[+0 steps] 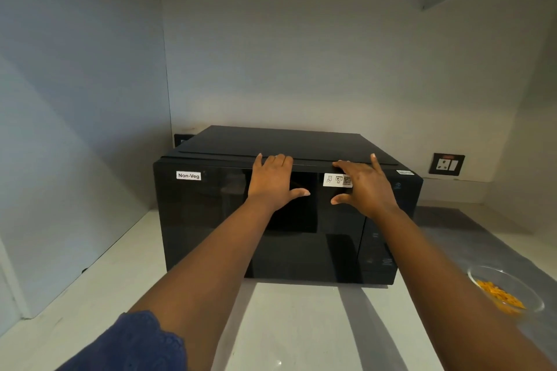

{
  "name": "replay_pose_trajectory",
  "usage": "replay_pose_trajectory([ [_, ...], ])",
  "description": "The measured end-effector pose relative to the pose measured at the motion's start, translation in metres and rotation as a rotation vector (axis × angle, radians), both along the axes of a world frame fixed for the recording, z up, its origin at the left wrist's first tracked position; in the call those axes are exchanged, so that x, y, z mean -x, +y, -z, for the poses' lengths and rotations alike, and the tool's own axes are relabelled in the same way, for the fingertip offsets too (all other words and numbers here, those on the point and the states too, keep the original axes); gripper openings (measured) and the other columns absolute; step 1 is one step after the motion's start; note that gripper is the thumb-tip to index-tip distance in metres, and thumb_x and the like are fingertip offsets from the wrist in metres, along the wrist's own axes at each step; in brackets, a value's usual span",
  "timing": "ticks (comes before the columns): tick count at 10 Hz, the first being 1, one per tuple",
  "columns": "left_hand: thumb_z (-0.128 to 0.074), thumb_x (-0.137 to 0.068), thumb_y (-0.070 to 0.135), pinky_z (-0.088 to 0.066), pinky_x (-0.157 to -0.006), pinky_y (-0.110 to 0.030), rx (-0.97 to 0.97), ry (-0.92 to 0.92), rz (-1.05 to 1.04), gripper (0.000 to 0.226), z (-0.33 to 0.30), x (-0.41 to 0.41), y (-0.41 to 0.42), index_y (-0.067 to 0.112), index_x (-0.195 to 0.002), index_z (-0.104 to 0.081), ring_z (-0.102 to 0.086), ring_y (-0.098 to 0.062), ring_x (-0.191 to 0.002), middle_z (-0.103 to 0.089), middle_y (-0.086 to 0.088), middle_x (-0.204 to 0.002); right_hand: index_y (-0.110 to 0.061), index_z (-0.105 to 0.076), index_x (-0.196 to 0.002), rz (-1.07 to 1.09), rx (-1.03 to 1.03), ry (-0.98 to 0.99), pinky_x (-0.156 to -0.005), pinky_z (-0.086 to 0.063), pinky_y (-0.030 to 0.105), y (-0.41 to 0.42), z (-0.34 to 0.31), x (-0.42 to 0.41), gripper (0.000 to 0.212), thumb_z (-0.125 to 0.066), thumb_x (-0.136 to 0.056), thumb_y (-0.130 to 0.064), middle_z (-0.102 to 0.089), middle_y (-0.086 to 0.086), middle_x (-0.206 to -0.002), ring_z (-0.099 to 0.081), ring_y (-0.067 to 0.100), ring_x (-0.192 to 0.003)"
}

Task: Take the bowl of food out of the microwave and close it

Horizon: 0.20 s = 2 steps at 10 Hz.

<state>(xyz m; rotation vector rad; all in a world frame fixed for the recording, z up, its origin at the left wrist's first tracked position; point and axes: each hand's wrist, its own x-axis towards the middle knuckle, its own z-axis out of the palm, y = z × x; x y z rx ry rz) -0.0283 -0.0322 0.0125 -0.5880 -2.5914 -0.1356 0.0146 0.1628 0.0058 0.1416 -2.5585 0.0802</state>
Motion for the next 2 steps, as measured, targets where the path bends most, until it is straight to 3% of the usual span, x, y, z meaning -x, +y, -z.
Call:
replay_pose_trajectory([
  [2, -0.042, -0.089, 0.058, -0.005, -0.122, -0.048, 0.066, -0.125, 0.04, 0.082, -0.0103, -0.0075, -0.0092, 0.014, -0.15, -0.012, -0.013, -0.022, -0.148, -0.017, -0.007, -0.16, -0.019, -0.025, -0.141, 0.026, 0.004, -0.119, -0.116, 0.005, 0.047, -0.0093, -0.0076, -0.0066, 0.076, -0.06, -0.079, -0.047, -0.032, 0.006, -0.151, -0.023, 0.02, -0.142],
])
